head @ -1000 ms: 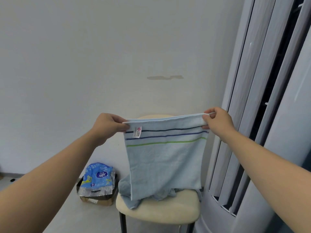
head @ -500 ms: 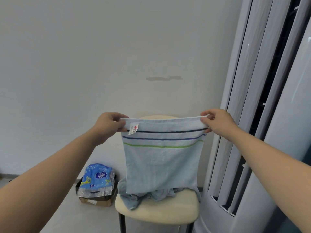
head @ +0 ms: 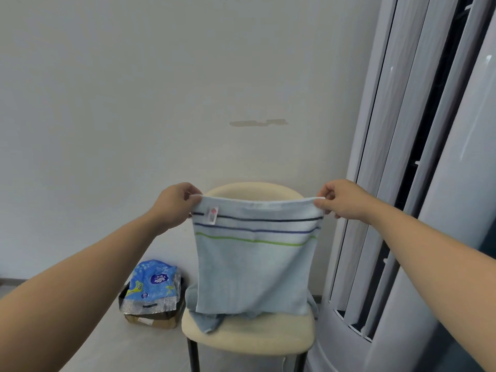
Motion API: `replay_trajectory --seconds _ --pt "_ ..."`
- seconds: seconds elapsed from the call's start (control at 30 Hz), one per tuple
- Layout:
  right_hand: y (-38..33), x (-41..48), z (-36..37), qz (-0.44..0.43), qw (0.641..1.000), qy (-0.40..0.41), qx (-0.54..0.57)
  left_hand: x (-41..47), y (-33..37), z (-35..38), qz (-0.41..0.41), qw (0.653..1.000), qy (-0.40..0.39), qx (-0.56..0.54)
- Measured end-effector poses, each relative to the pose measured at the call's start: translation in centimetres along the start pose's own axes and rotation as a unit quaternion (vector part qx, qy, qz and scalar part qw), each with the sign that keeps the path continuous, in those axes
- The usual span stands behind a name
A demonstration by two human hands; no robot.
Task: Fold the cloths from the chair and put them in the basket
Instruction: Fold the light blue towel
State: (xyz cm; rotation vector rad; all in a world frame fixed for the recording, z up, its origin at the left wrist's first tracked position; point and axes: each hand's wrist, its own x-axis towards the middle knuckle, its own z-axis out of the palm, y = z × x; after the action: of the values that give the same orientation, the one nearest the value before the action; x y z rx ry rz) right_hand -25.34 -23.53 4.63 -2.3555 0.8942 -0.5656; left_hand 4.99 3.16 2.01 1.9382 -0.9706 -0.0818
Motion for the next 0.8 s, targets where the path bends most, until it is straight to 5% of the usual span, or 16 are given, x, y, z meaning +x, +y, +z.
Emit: replay_trajectory --seconds 0.2,0.57,0.8 --pt "0.3 -0.3 0.9 0.007 1.0 0.005 -0.017 -0.3 -0.6 0.8 -0.022 0.999 0.023 -0.014" --pt "0.8 -0.6 1.3 0.021 0.984 0.023 0.177 -0.3 0.2 0.8 -0.029 0.989 0.048 -0.137" --pt "-0.1 -0.7 1.8 0.09 0.91 0.032 0.404 0.1 0.5 1.5 -0.161 0.95 -0.01 -0.267"
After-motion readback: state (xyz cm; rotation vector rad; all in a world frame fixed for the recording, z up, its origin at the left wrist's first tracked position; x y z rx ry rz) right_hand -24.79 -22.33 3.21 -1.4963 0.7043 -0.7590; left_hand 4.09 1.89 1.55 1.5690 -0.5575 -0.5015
